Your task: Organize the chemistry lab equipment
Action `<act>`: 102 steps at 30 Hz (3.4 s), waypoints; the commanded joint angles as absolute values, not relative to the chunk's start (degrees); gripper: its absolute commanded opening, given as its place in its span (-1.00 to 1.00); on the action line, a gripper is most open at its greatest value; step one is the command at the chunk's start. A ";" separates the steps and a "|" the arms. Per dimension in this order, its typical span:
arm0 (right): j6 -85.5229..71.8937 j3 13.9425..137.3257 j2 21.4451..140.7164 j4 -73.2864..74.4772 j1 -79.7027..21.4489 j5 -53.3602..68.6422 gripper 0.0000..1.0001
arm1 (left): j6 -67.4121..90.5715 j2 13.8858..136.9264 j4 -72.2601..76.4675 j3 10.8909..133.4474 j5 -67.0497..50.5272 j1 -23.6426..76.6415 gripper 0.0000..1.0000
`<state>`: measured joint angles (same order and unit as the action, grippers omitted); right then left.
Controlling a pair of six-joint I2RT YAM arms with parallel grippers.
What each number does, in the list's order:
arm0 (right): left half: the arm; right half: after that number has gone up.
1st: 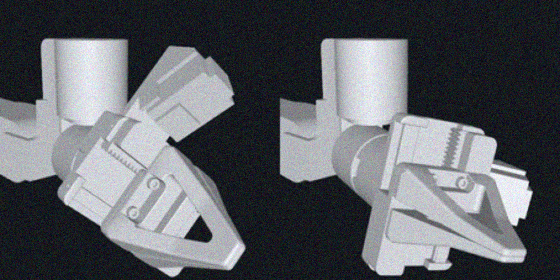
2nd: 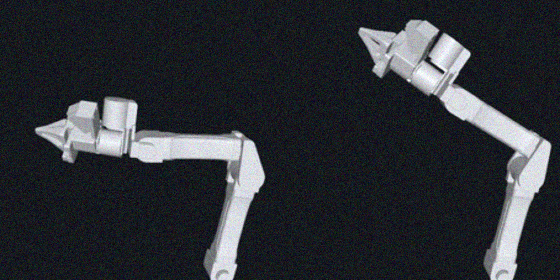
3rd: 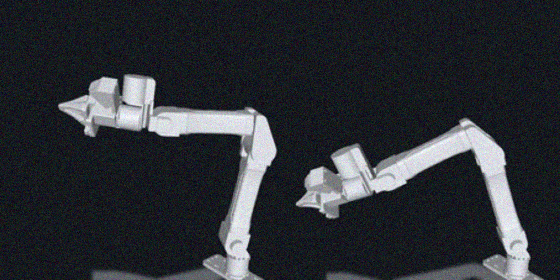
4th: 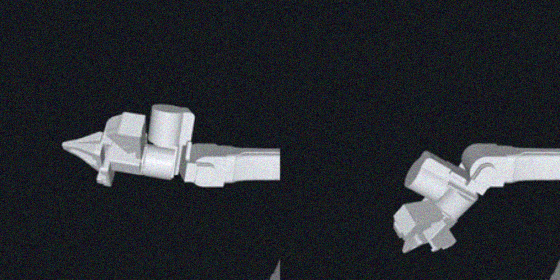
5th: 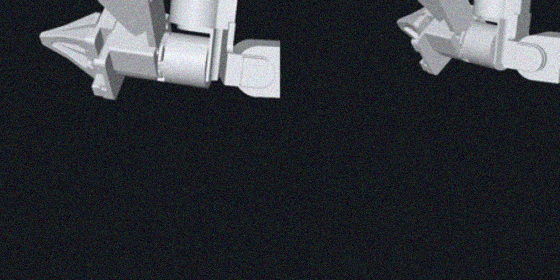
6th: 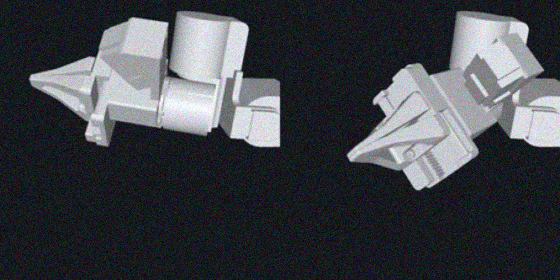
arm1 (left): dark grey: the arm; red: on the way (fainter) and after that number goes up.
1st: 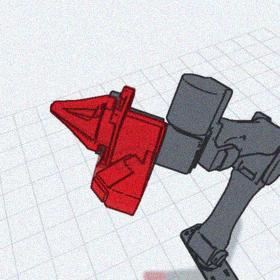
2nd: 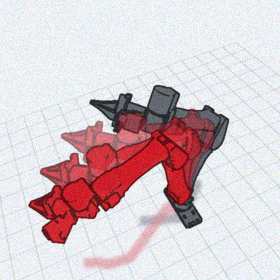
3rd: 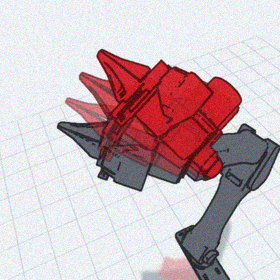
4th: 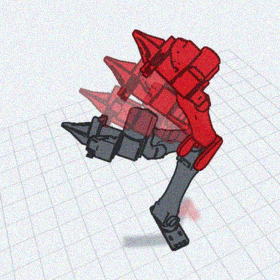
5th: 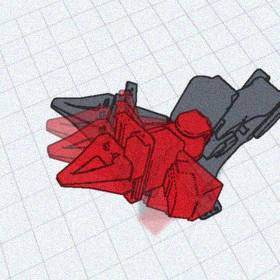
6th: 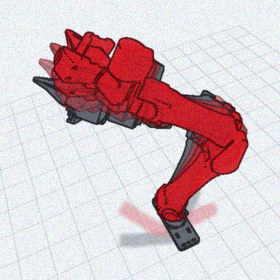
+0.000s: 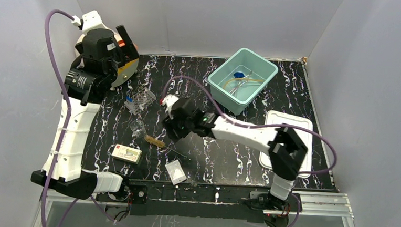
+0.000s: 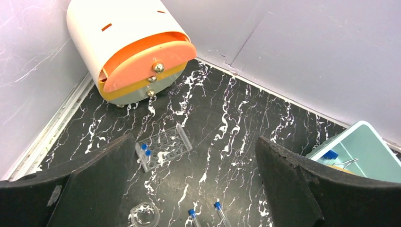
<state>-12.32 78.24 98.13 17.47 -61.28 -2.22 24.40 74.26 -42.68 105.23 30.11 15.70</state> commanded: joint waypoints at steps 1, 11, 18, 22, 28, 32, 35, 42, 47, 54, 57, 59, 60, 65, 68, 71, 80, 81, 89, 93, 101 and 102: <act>-5.91 83.35 105.35 18.59 -64.67 -4.31 0.35 | 22.42 73.10 -44.20 106.18 33.55 16.76 0.97; -5.17 94.11 120.66 24.40 -67.93 1.53 0.01 | 22.69 72.69 -44.54 103.68 33.34 17.91 0.97; -5.89 95.43 122.92 26.43 -68.38 0.32 -0.12 | 22.69 72.68 -44.47 103.21 33.49 18.08 0.97; -6.32 95.89 123.56 26.89 -68.47 -2.55 -0.07 | 22.82 72.69 -44.38 102.73 33.08 18.03 0.97; -6.49 96.40 124.16 27.35 -68.47 -3.73 -0.13 | 22.92 72.64 -44.34 102.43 32.88 18.02 0.97; -6.58 96.75 125.31 27.86 -68.55 -5.47 -0.26 | 23.14 72.60 -44.38 102.23 32.65 18.11 0.97; -6.59 97.28 126.46 29.03 -68.64 -7.54 -0.44 | 23.20 72.76 -44.42 102.15 32.38 18.03 0.97; -4.82 94.23 122.05 26.98 -68.65 -9.51 -1.00 | 23.99 72.42 -44.38 100.75 30.58 18.10 0.97; -3.07 91.45 115.36 24.28 -68.43 -10.73 -1.00 | 24.99 72.47 -44.39 100.68 27.91 18.08 0.97; -5.74 86.36 104.34 18.86 -65.99 -15.88 -1.00 | 26.43 72.25 -44.38 101.08 25.60 18.07 0.97; -7.96 84.36 99.44 15.93 -63.08 -17.93 -1.00 | 26.94 72.01 -44.52 101.11 25.16 18.02 0.97; -9.65 83.89 96.59 15.23 -60.62 -18.59 -1.00 | 27.23 71.70 -44.56 101.04 24.78 18.08 0.97; -10.49 83.74 95.12 14.94 -59.36 -19.37 -1.00 | 27.43 71.57 -44.56 101.00 24.52 18.08 0.97; -13.68 83.49 89.02 13.15 -52.54 -22.97 -1.00 | 28.22 70.69 -44.38 100.52 23.38 18.10 0.97; -16.37 84.47 86.85 13.04 -48.36 -25.45 -1.00 | 28.47 70.25 -44.25 99.45 22.36 18.09 0.97; -19.47 85.76 86.26 13.90 -43.46 -26.91 -1.00 | 28.94 69.77 -44.06 97.67 20.64 18.10 0.97; -32.50 97.51 96.64 26.54 -32.37 -36.78 -1.00 | 29.09 69.15 -42.56 91.52 12.75 18.06 0.97; -33.87 98.88 98.45 27.27 -31.07 -35.35 -1.00 | 29.16 69.17 -42.62 91.19 11.99 18.10 0.97; -43.37 112.44 113.64 36.16 -25.81 -32.76 -1.00 | 31.06 69.99 -42.54 88.30 7.01 18.05 0.97; -47.17 121.67 121.83 41.56 -25.19 -32.00 -1.00 | 31.79 70.55 -42.63 87.57 5.63 18.07 0.97; -52.62 138.30 137.20 54.23 -25.12 -31.90 -1.00 | 31.74 70.98 -42.71 87.13 5.58 18.11 0.97; -52.90 138.66 137.80 54.87 -25.11 -31.60 -1.00 | 31.69 70.87 -42.71 86.92 5.70 18.09 0.97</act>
